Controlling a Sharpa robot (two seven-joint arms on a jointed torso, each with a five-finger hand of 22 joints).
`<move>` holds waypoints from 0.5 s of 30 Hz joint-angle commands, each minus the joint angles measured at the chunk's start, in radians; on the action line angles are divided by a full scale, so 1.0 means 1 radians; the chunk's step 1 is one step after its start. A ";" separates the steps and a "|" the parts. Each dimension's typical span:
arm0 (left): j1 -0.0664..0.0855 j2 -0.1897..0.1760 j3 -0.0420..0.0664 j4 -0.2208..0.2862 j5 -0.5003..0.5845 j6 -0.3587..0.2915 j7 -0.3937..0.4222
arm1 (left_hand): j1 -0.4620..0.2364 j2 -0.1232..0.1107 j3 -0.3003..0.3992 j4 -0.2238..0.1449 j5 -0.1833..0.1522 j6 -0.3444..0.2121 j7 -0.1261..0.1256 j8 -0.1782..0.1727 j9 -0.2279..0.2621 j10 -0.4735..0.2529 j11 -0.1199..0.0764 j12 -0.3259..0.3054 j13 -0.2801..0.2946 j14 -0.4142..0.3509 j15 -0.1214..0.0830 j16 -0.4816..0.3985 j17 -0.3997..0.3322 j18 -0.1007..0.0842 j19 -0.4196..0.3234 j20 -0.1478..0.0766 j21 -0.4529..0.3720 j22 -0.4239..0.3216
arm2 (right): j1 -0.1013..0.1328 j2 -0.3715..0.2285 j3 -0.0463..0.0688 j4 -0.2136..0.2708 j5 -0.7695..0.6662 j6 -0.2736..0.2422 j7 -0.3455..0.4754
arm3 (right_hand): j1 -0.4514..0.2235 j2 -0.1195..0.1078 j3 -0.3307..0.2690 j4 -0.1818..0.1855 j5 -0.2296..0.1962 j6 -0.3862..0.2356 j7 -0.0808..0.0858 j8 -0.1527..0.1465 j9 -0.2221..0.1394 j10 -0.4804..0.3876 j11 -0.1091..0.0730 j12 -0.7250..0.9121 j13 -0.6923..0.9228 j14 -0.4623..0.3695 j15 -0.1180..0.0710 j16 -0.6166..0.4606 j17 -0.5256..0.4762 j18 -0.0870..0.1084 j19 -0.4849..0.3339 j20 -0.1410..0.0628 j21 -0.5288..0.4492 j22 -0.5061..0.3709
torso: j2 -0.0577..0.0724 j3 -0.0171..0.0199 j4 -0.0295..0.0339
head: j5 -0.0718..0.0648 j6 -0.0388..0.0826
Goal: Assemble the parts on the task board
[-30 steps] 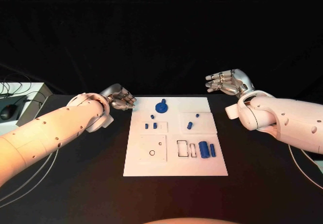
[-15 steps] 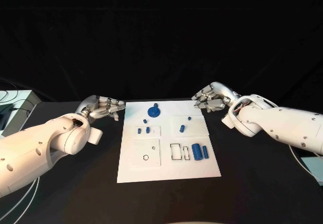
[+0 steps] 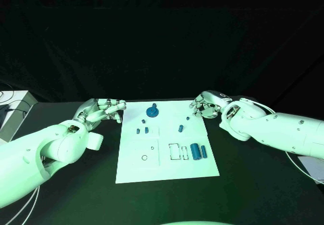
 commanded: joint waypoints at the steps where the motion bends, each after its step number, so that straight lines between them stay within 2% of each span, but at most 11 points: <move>1: -0.003 -0.003 0.002 0.010 0.045 0.037 0.043 | -0.002 0.010 0.000 -0.005 -0.002 -0.003 -0.008 -0.002 0.001 -0.004 0.000 0.005 0.001 0.006 -0.001 0.007 0.002 0.010 0.001 0.001 0.004 0.003 | -0.009 0.010 -0.001 -0.006 -0.136 0.025 -0.098 | 0.001 -0.010 0.038 0.003 -0.009 0.013 -0.002 -0.002 0.000 0.004 0.001 -0.005 0.000 -0.012 -0.001 -0.019 -0.026 0.029 -0.026 0.006 -0.014 -0.007 | 0.001 -0.0002 0.0007 | -0.002 0.002; 2: -0.004 -0.004 0.002 0.012 0.045 0.037 0.043 | -0.002 0.010 -0.001 -0.005 -0.002 -0.003 -0.008 -0.002 0.001 -0.005 0.000 0.004 0.001 0.005 0.000 0.007 0.002 0.010 0.001 0.001 0.004 0.004 | -0.011 0.013 -0.001 -0.008 -0.147 0.025 -0.106 | -0.003 -0.015 0.048 0.006 -0.010 0.016 -0.003 -0.002 0.000 0.004 0.000 -0.005 0.000 -0.016 -0.002 -0.041 -0.052 0.036 -0.036 0.006 -0.036 -0.028 | 0.001 0.0000 0.0005 | -0.002 0.001; 8: -0.007 -0.007 0.003 0.016 0.048 0.039 0.045 | -0.009 0.014 -0.008 -0.011 -0.003 -0.005 -0.006 -0.002 0.001 -0.007 0.001 0.004 0.001 0.005 0.000 0.006 0.008 0.012 -0.001 0.002 0.013 0.015 | -0.021 0.031 -0.002 -0.016 -0.200 0.035 -0.153 | -0.020 -0.031 0.073 0.030 -0.013 0.019 -0.003 -0.002 0.001 -0.032 0.010 -0.006 -0.003 -0.011 0.005 -0.058 -0.076 0.047 -0.037 0.011 -0.071 -0.046 | 0.001 0.0002 0.0007 | 0.004 0.002; 12: -0.009 -0.009 0.003 0.017 0.052 0.038 0.047 | -0.035 0.002 -0.008 0.010 -0.032 -0.006 -0.003 -0.002 0.001 -0.006 0.000 0.008 0.001 0.011 -0.001 0.016 0.015 0.015 0.006 0.000 0.030 0.030 | -0.026 0.046 -0.002 -0.020 -0.217 0.059 -0.169 | -0.029 -0.044 0.089 0.049 -0.016 0.012 0.001 -0.002 0.001 -0.064 0.020 -0.007 -0.004 -0.010 0.012 -0.044 -0.070 0.057 -0.028 0.018 -0.091 -0.052 | 0.001 -0.0001 0.0004 | 0.006 0.001; 15: -0.009 -0.009 0.003 0.017 0.053 0.038 0.048 | -0.037 -0.012 0.013 0.024 -0.036 -0.007 -0.003 -0.001 0.001 -0.011 0.001 0.011 0.002 0.006 0.001 0.019 0.020 0.017 -0.003 0.002 0.038 0.043 | -0.030 0.057 -0.002 -0.024 -0.222 0.069 -0.171 | -0.029 -0.053 0.094 0.061 -0.020 0.019 0.000 -0.002 0.001 -0.088 0.027 -0.007 -0.005 -0.013 0.017 -0.043 -0.075 0.063 -0.026 0.023 -0.109 -0.058 | 0.001 0.0004 0.0001 | 0.008 0.000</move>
